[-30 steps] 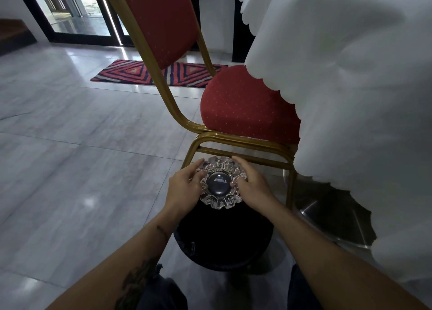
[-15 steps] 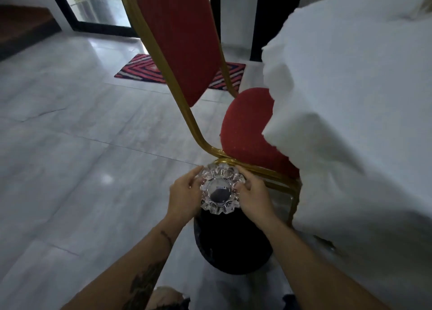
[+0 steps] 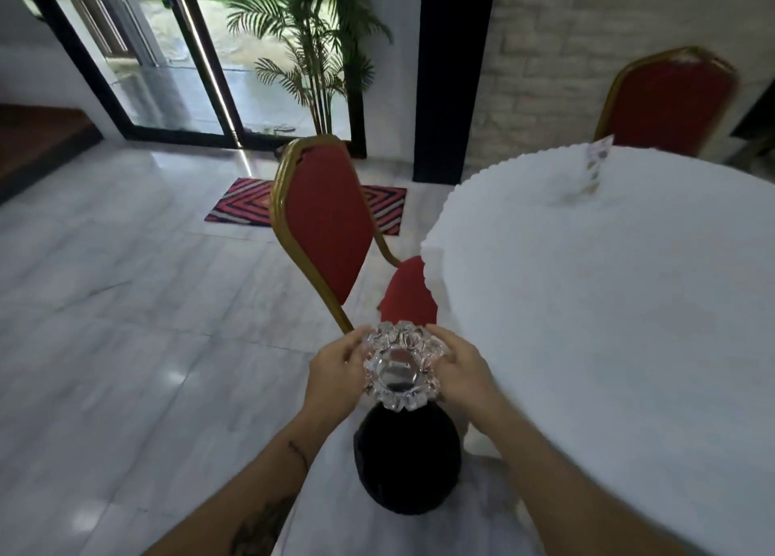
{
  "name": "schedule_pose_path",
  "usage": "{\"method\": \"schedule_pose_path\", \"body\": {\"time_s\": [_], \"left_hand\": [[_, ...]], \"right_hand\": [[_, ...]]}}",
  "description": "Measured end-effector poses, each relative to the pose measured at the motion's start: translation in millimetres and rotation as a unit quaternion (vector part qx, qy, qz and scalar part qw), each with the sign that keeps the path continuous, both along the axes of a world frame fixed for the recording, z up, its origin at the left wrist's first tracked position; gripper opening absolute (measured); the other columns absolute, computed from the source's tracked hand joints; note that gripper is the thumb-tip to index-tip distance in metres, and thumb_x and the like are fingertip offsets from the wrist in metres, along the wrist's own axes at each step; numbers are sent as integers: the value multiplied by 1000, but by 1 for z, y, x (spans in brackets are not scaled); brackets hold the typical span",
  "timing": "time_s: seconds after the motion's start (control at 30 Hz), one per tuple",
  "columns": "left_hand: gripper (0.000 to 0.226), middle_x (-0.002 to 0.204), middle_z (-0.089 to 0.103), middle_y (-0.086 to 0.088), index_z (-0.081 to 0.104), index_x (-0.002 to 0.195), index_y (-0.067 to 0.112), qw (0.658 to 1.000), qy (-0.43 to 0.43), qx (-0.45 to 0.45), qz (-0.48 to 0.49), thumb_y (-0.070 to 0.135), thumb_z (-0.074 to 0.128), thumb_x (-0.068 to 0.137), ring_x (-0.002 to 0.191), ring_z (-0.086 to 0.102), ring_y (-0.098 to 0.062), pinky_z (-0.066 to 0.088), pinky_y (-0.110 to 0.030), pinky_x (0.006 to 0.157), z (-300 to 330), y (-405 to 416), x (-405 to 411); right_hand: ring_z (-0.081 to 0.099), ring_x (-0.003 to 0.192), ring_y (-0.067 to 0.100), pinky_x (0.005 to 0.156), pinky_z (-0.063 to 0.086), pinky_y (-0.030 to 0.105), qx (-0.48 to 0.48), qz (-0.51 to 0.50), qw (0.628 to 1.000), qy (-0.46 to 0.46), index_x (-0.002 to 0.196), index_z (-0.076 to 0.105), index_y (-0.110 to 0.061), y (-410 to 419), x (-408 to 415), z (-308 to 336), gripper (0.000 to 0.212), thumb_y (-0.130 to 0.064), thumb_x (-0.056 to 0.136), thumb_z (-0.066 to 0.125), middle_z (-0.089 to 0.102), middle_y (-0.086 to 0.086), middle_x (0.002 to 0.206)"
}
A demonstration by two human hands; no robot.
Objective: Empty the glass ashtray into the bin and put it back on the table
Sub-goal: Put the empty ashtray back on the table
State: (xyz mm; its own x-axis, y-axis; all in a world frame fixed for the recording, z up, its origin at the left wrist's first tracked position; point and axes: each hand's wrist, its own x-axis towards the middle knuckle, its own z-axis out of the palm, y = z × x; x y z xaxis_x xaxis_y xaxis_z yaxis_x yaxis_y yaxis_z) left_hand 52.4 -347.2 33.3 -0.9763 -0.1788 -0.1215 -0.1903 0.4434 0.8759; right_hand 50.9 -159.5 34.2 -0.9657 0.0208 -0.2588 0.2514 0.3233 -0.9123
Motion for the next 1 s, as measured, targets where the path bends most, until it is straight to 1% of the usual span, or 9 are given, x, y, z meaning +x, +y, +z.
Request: {"method": "schedule_pose_path", "body": {"time_s": [0.07, 0.17, 0.33, 0.47, 0.53, 0.7, 0.8, 0.9, 1.0], "left_hand": [[31, 105, 76, -3, 68, 126, 25, 1000, 3, 16, -17, 16, 55, 99, 70, 69, -7, 61, -31, 70, 16, 10, -5], [31, 112, 76, -4, 66, 127, 29, 998, 7, 35, -42, 20, 54, 99, 89, 73, -20, 62, -41, 82, 32, 33, -13], [36, 62, 60, 10, 62, 131, 24, 993, 2, 58, -99, 11, 49, 101, 41, 42, -2, 37, -16, 40, 43, 87, -23], [36, 103, 71, -4, 59, 128, 36, 987, -46, 76, -137, 14, 47, 101, 73, 66, -11, 55, -16, 54, 47, 147, -32], [38, 113, 70, -8, 59, 129, 37, 981, -79, 93, -148, 16, 48, 99, 89, 72, -20, 64, -35, 72, 45, 181, -37], [37, 109, 66, -10, 56, 135, 25, 975, -110, 106, -164, 17, 51, 100, 87, 74, -27, 63, -41, 78, 41, 275, -45], [32, 105, 67, -11, 62, 127, 29, 969, -134, 123, -168, 20, 56, 98, 80, 72, -27, 63, -47, 81, 36, 328, -50], [31, 90, 72, -4, 69, 90, 48, 962, -172, 142, -157, 20, 61, 80, 76, 69, -24, 61, -48, 83, 27, 373, -55], [45, 95, 74, -2, 66, 108, 39, 958, -204, 128, -157, 9, 56, 76, 82, 71, -25, 61, -46, 84, 4, 407, -68]], "right_hand": [[54, 46, 0, 44, 42, 14, 14, -18, 1000, -6, 131, 60, -30, 14, 1, 17, 51, 0, 92, 45, 65, -4, 78], [60, 50, 14, 49, 52, 25, 20, -40, 999, -13, 136, 55, -33, 36, 4, 33, 52, -7, 92, 44, 68, 0, 75], [74, 77, 25, 72, 64, 48, -4, -85, 996, -21, 131, 57, -33, 90, 7, 46, 47, -9, 92, 44, 72, 8, 98], [75, 84, 27, 71, 64, 46, -24, -118, 992, -35, 130, 58, -31, 149, 7, 48, 45, -8, 93, 46, 72, 12, 102], [75, 85, 27, 69, 65, 44, -33, -136, 989, -44, 128, 60, -30, 183, 5, 47, 44, -7, 92, 46, 73, 11, 100], [73, 87, 23, 58, 64, 34, -4, -176, 983, -51, 128, 63, -29, 269, -6, 29, 48, -9, 88, 45, 69, 10, 117], [73, 89, 24, 73, 64, 42, 10, -194, 979, -60, 129, 63, -30, 316, -14, 13, 54, -8, 85, 41, 70, 10, 118], [69, 103, 23, 87, 59, 37, 27, -200, 977, -75, 131, 63, -28, 353, -22, 0, 54, -7, 87, 41, 70, 3, 123], [61, 120, 22, 90, 48, 23, 35, -205, 974, -93, 139, 57, -23, 382, -28, -9, 51, -8, 93, 44, 62, 1, 138]]}}
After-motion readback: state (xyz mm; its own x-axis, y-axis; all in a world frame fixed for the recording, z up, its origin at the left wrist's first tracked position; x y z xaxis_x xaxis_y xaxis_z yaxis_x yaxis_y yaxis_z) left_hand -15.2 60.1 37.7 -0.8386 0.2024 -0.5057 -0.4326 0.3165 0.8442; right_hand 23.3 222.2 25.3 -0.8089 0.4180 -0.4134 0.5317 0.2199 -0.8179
